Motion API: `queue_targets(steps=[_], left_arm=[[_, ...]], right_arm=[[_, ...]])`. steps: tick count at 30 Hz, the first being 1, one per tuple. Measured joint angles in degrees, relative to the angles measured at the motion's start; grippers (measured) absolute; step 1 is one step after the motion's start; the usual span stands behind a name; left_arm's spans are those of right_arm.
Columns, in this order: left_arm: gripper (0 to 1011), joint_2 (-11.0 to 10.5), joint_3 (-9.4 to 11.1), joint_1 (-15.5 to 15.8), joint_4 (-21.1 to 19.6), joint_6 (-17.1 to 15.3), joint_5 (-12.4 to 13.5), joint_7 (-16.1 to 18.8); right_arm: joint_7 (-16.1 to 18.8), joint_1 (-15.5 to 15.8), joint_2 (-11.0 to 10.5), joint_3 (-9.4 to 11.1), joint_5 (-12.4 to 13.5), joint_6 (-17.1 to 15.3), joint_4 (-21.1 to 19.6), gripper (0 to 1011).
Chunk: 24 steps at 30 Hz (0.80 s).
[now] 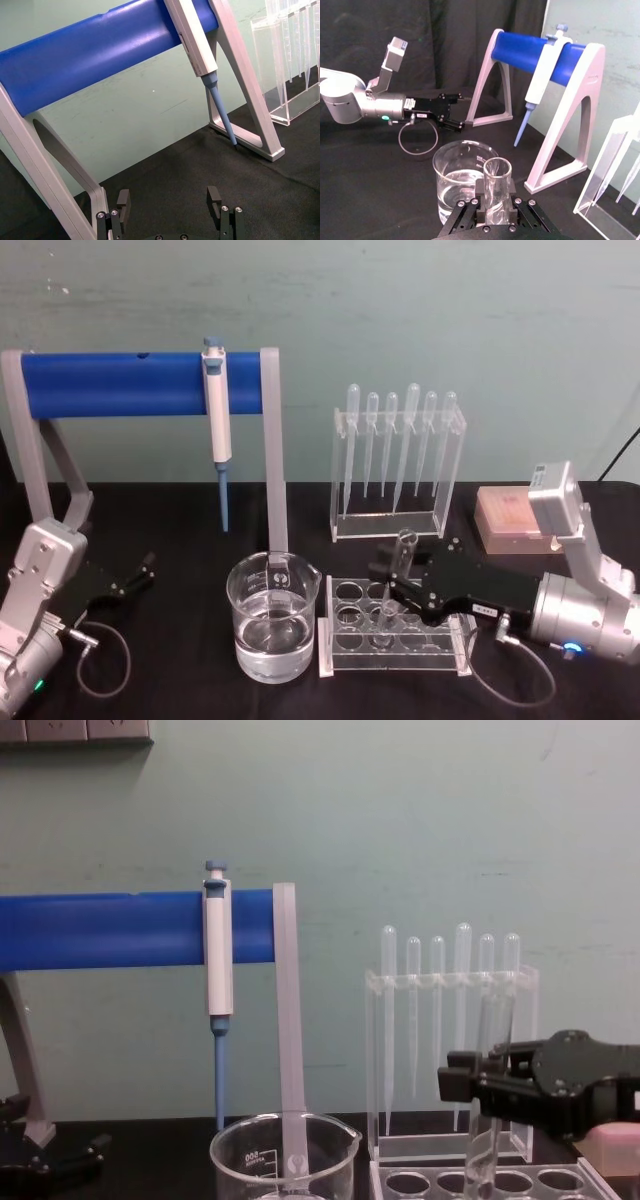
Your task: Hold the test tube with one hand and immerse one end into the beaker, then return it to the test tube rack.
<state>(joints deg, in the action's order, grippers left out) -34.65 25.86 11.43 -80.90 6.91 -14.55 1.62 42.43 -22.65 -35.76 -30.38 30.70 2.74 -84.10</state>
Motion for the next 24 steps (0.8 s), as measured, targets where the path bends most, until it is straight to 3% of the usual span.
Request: queue_targets(steps=[24], left_arm=[[1000, 0.0, 0.0, 0.0, 0.0, 0.0, 0.0, 0.0]], right_arm=[[0.3, 0.5, 1.2, -0.4, -1.3, 1.2, 2.6, 224]])
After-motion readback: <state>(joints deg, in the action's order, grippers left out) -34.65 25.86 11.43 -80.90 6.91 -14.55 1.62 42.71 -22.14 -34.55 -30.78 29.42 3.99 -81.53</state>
